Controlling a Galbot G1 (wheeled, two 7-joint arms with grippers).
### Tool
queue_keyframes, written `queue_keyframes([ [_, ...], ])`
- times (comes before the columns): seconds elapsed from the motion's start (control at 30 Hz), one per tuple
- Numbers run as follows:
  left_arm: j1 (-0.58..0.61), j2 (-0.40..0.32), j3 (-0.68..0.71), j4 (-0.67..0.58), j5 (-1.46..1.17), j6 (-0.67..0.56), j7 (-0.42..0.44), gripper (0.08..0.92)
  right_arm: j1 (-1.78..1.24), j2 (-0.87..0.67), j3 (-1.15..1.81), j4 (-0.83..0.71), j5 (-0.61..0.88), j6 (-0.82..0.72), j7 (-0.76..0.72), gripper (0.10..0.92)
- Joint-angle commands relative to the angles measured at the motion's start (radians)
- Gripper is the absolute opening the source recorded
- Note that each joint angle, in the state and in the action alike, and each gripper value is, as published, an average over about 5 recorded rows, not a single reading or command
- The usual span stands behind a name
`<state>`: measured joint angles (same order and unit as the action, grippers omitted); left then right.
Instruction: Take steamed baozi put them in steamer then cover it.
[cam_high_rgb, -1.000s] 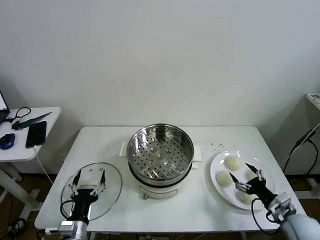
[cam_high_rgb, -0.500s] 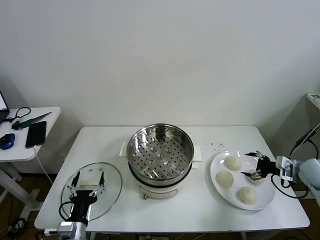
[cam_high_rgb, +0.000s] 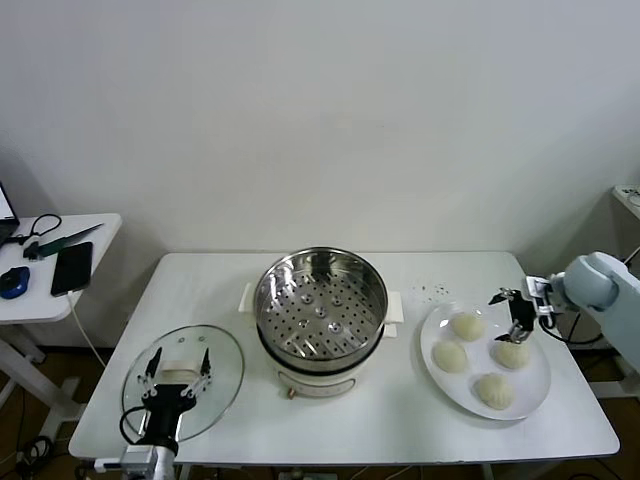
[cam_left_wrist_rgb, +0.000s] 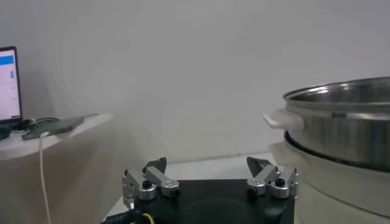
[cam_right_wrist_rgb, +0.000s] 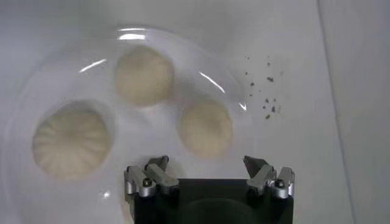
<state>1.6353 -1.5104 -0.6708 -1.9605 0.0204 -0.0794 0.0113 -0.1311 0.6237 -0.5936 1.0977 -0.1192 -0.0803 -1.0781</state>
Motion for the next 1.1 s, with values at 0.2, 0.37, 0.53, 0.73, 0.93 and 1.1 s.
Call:
queue_keyframes([
  [0.2, -0.001, 0.011, -0.007, 0.004, -0.020, 0.022, -0.015, 0.823, 0.177, 0.146, -0.261, -0.143, -0.033, -0.017, -0.037, 0.823],
  [0.37, 0.000, 0.013, -0.011, 0.006, -0.023, 0.021, -0.015, 0.823, 0.167, 0.203, -0.242, -0.212, -0.063, -0.002, -0.026, 0.823],
  [0.53, 0.001, 0.011, -0.011, 0.010, -0.020, 0.017, -0.014, 0.823, 0.158, 0.234, -0.224, -0.245, -0.086, 0.012, -0.021, 0.823],
  [0.73, -0.001, 0.011, -0.013, 0.018, -0.019, 0.014, -0.014, 0.823, 0.148, 0.251, -0.216, -0.269, -0.103, 0.026, -0.022, 0.823],
  [0.93, -0.004, 0.012, -0.014, 0.022, -0.019, 0.014, -0.014, 0.823, 0.142, 0.253, -0.214, -0.264, -0.103, 0.030, -0.024, 0.807],
  [1.1, -0.003, 0.012, -0.014, 0.021, -0.018, 0.013, -0.014, 0.823, 0.145, 0.243, -0.216, -0.248, -0.098, 0.031, -0.031, 0.726],
])
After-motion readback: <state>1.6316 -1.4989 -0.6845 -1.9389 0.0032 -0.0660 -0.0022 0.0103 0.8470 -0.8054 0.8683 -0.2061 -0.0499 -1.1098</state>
